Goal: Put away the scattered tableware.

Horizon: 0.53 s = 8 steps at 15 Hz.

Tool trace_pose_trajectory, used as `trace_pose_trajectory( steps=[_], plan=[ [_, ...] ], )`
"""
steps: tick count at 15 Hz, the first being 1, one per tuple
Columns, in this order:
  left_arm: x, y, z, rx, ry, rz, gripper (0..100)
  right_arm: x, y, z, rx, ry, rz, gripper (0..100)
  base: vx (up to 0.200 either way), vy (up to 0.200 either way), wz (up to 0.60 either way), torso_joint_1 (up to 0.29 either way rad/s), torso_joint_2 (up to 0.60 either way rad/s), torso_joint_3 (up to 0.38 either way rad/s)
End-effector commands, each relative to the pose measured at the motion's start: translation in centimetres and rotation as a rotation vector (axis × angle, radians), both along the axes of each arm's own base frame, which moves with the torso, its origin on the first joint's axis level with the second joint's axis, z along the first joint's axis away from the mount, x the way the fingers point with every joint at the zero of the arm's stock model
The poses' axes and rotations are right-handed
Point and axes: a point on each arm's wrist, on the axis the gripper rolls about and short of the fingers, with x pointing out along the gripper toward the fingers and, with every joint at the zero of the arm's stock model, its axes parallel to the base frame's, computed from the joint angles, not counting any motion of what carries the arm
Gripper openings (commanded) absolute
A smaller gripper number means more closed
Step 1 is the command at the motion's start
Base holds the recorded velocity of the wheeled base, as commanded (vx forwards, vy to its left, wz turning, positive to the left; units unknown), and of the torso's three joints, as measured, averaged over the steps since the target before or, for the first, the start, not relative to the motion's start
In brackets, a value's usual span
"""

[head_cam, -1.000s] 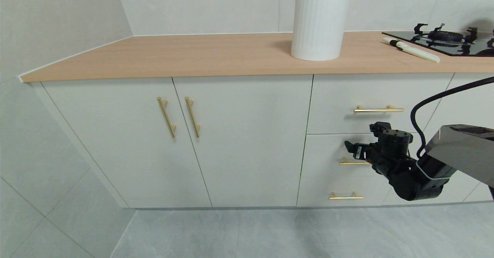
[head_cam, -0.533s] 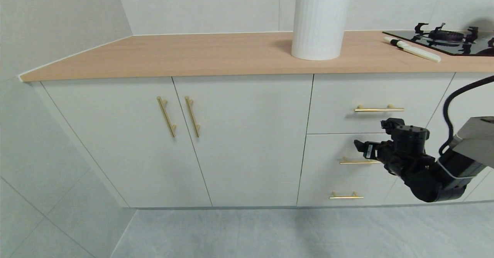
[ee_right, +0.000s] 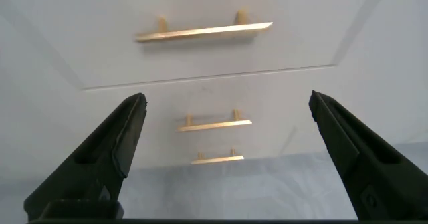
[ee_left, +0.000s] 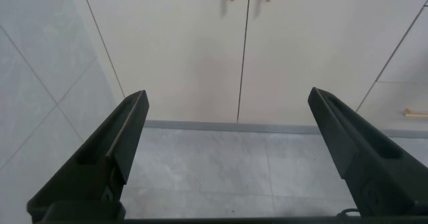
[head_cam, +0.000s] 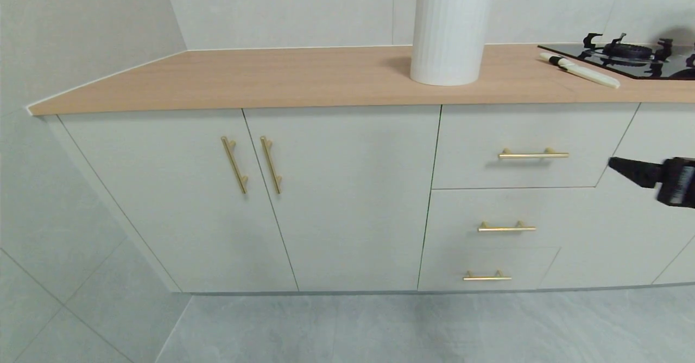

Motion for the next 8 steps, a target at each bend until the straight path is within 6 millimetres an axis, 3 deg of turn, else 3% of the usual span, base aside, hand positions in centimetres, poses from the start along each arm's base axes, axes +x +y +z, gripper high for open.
trace_pose_trajectory(
  steps=[1, 5, 8],
  plan=[
    [0.0, 0.0, 0.0, -0.001, 0.0, 0.001, 100, -17.7, -1.5, 0.1, 0.004, -0.116, 0.009, 100, 0.0, 0.0, 0.0, 0.0, 0.0, 0.0],
    [0.0, 0.0, 0.0, -0.001, 0.0, 0.001, 100, -24.3, -2.3, -2.8, -0.002, -0.145, -0.105, 100, 0.0, 0.0, 0.0, 0.0, 0.0, 0.0],
    [0.0, 0.0, 0.0, -0.001, 0.0, 0.001, 100, -26.8, -2.6, -4.6, -0.006, -0.167, -0.154, 100, 0.0, 0.0, 0.0, 0.0, 0.0, 0.0]
  ],
)
